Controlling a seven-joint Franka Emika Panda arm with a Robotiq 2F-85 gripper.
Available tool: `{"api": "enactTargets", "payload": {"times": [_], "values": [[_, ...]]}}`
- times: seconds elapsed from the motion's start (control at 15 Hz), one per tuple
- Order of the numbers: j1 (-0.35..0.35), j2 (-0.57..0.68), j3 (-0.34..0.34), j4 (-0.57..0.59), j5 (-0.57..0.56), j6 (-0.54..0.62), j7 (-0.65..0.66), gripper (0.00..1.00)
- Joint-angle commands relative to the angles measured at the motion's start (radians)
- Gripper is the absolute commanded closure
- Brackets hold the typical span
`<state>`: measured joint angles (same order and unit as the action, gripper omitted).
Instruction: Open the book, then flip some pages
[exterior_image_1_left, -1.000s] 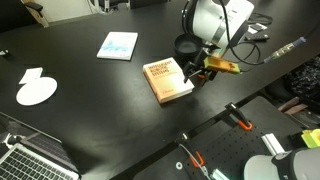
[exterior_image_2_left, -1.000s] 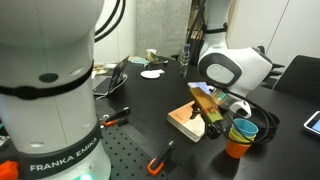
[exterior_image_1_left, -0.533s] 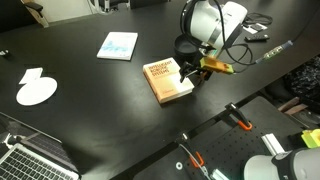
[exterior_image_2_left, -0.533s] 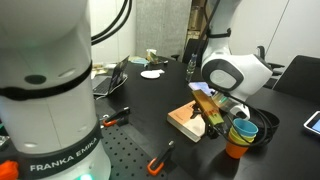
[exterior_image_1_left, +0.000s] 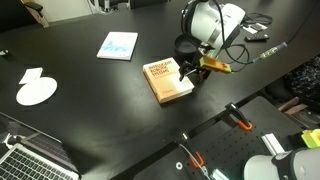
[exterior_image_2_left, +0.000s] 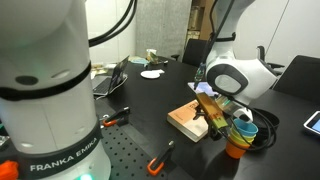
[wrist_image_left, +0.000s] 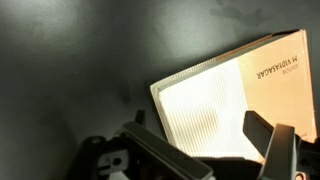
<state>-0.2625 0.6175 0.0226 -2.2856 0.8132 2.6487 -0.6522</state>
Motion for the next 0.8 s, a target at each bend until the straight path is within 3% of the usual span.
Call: {"api": "enactTargets", "payload": {"times": [0.0,0.73], "values": [[-0.029,0.001,0.039,0.014,-0.021,-0.007,0.006,0.00],[-0.014,-0.042,0.061,-0.021,-0.037,0.021,0.018,0.00]]}}
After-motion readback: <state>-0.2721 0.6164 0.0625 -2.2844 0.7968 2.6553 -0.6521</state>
